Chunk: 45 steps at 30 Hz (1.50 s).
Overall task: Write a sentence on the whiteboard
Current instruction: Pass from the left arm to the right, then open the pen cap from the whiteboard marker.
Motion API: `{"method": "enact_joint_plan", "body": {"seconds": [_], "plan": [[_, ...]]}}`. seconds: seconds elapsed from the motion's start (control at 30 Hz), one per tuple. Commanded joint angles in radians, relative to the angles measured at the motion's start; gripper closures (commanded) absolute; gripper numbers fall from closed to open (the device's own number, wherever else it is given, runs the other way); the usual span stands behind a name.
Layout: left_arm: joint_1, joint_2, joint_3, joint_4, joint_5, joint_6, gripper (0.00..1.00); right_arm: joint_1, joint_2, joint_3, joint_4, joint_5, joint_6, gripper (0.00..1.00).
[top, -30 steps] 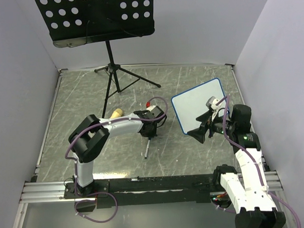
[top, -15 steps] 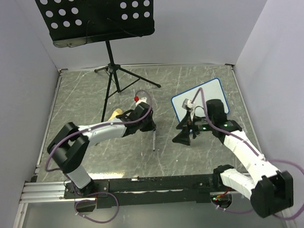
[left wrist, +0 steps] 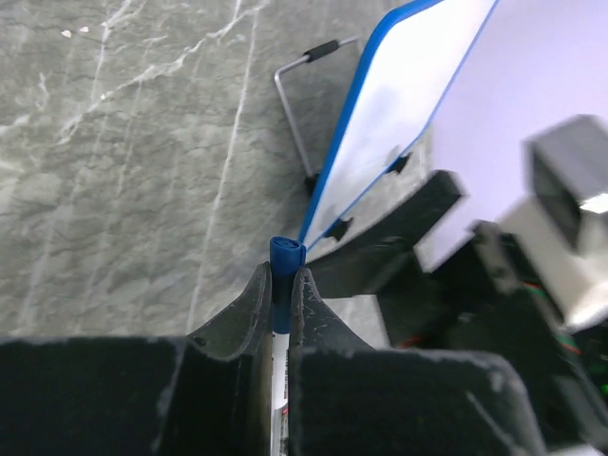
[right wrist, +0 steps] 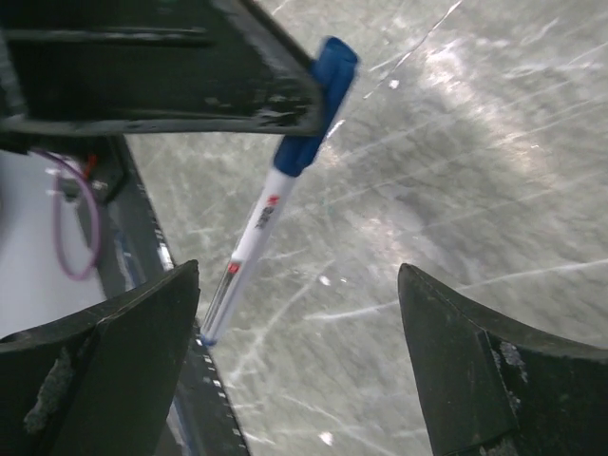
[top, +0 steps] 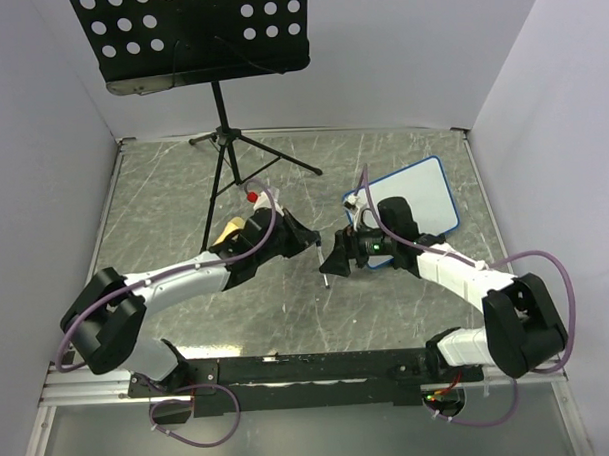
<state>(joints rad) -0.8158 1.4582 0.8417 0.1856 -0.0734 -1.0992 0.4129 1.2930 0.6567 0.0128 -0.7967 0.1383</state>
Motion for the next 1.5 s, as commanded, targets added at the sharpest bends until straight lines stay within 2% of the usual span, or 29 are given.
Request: {"method": "enact_joint_plan", "body": {"seconds": [0.0, 0.17, 0.2, 0.27, 0.3, 0.37, 0.4, 0.43, 0.5, 0.53, 0.57, 0.6, 0.67, 0.7, 0.73, 0.8, 0.93, 0.97, 1.0, 1.03, 1.07, 1.1, 1.17, 1.23, 1.4, 1.47], "plan": [[0.003, -0.056, -0.026, 0.103, -0.023, -0.07, 0.99, 0.015, 0.043, 0.044, 0.13, -0.065, 0.145, 0.12], [0.001, -0.055, -0.044, 0.126, -0.046, -0.091, 0.99, 0.017, 0.083, 0.047, 0.158, -0.111, 0.198, 0.29], [0.001, -0.056, -0.05, 0.13, -0.046, -0.091, 0.99, 0.018, 0.088, 0.049, 0.156, -0.114, 0.202, 0.41], [0.001, -0.058, -0.052, 0.129, -0.051, -0.096, 0.99, 0.017, 0.103, 0.057, 0.141, -0.116, 0.202, 0.54], [0.0, -0.058, -0.052, 0.129, -0.051, -0.096, 0.99, 0.018, 0.107, 0.067, 0.135, -0.118, 0.199, 0.71], [0.0, -0.061, -0.053, 0.127, -0.054, -0.094, 0.99, 0.018, 0.117, 0.076, 0.115, -0.119, 0.189, 0.82], [0.0, -0.067, -0.061, 0.126, -0.052, -0.094, 0.98, 0.018, 0.117, 0.089, 0.092, -0.121, 0.176, 0.91], [0.0, -0.07, -0.064, 0.126, -0.052, -0.097, 0.98, 0.017, 0.118, 0.092, 0.084, -0.124, 0.173, 0.94], [0.0, -0.096, -0.079, 0.126, -0.048, -0.09, 0.79, 0.015, 0.109, 0.106, 0.055, -0.119, 0.146, 0.99], [0.001, -0.11, -0.085, 0.121, -0.052, -0.084, 0.65, 0.015, 0.104, 0.113, 0.036, -0.119, 0.126, 1.0], [0.001, -0.127, -0.093, 0.117, -0.055, -0.077, 0.36, 0.012, 0.092, 0.127, 0.003, -0.118, 0.095, 1.0], [0.003, -0.174, -0.108, 0.086, -0.058, -0.07, 0.26, 0.01, 0.085, 0.159, -0.035, -0.113, -0.002, 1.0], [0.012, -0.225, -0.122, 0.055, -0.04, -0.032, 0.12, 0.006, 0.063, 0.199, -0.178, -0.128, -0.121, 1.0], [0.03, -0.28, -0.136, 0.036, -0.025, 0.007, 0.1, 0.0, 0.054, 0.242, -0.232, -0.143, -0.269, 1.0], [0.041, -0.309, -0.144, 0.006, 0.033, 0.034, 0.08, -0.003, 0.045, 0.256, -0.328, -0.177, -0.331, 1.0], [0.085, -0.402, -0.173, -0.018, 0.092, 0.125, 0.07, -0.008, 0.005, 0.274, -0.394, -0.217, -0.489, 1.0], [0.136, -0.553, -0.22, -0.035, 0.32, 0.332, 0.06, -0.011, -0.035, 0.307, -0.549, -0.36, -0.658, 1.0], [0.139, -0.576, -0.23, -0.006, 0.428, 0.364, 0.06, -0.013, -0.047, 0.307, -0.574, -0.407, -0.673, 1.0], [0.141, -0.614, -0.262, 0.026, 0.47, 0.404, 0.05, -0.013, -0.052, 0.301, -0.576, -0.42, -0.687, 1.0], [0.138, -0.631, -0.286, 0.073, 0.515, 0.397, 0.0, -0.013, -0.055, 0.293, -0.559, -0.435, -0.674, 1.0], [0.138, -0.66, -0.317, 0.226, 0.568, 0.381, 0.01, -0.014, -0.06, 0.287, -0.548, -0.452, -0.658, 1.0], [0.129, -0.67, -0.372, 0.292, 0.611, 0.34, 0.01, -0.016, -0.063, 0.278, -0.542, -0.491, -0.645, 1.0], [0.104, -0.682, -0.401, 0.374, 0.597, 0.329, 0.01, -0.014, -0.072, 0.262, -0.521, -0.535, -0.617, 1.0], [0.087, -0.668, -0.397, 0.37, 0.548, 0.351, 0.0, -0.014, -0.08, 0.251, -0.493, -0.565, -0.605, 1.0], [0.035, -0.535, -0.394, 0.567, 0.557, 0.312, 0.01, -0.014, -0.072, 0.247, -0.479, -0.595, -0.579, 1.0], [-0.003, -0.468, -0.353, 0.581, 0.551, 0.326, 0.05, -0.014, -0.066, 0.244, -0.459, -0.608, -0.554, 1.0]]}}
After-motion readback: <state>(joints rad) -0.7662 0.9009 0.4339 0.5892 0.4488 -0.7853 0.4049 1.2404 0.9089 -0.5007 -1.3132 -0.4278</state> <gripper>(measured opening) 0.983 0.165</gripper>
